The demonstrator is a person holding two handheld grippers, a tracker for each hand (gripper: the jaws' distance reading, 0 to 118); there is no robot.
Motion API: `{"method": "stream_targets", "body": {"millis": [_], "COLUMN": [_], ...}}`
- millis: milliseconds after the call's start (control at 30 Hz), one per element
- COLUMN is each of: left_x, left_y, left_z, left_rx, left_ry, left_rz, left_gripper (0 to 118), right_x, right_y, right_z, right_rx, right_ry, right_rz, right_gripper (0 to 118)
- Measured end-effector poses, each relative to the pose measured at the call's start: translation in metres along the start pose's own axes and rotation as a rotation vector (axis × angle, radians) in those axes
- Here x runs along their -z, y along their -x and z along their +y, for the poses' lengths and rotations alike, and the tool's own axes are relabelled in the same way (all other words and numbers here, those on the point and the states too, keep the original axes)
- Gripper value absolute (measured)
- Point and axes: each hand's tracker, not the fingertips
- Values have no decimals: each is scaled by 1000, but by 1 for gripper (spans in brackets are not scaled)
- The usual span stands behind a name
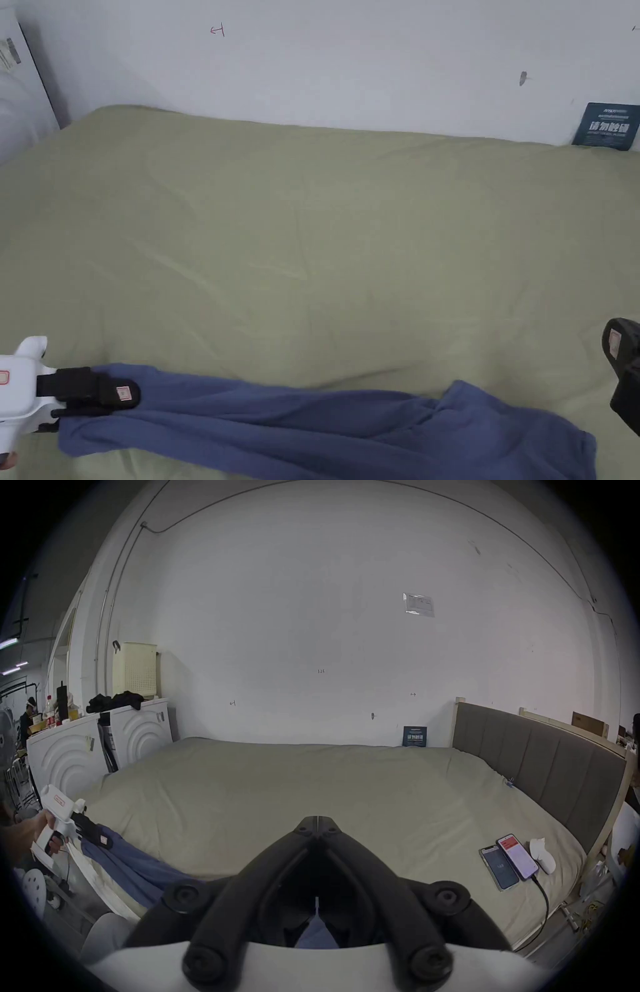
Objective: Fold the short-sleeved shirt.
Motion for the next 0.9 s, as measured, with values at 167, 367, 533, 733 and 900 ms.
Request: {"method": "stream_targets", "body": {"millis": [167,367,533,733,900], "left_x": [-4,14,65,159,233], "left_y": [-49,-157,-217,-255,-264], "left_z": [-3,-24,-50,-85,-112], "left_rx": [105,343,455,563,567], "left_ry": [-3,-6,44,164,242], "left_rz": [101,313,410,439,322], "left_gripper": [11,11,11,13,118], "right_x": [-5,-11,-14,-18,-22], "right_y": [-3,-12,-20,-32,-44], "right_z": [1,0,-4,-8,-13], "right_rx": [-1,5,17,29,52], "right_ry": [-7,-11,-4,7,21], "right_rz": [4,-6,-10,-29,-57], "right_gripper": [1,1,1,1,1]}}
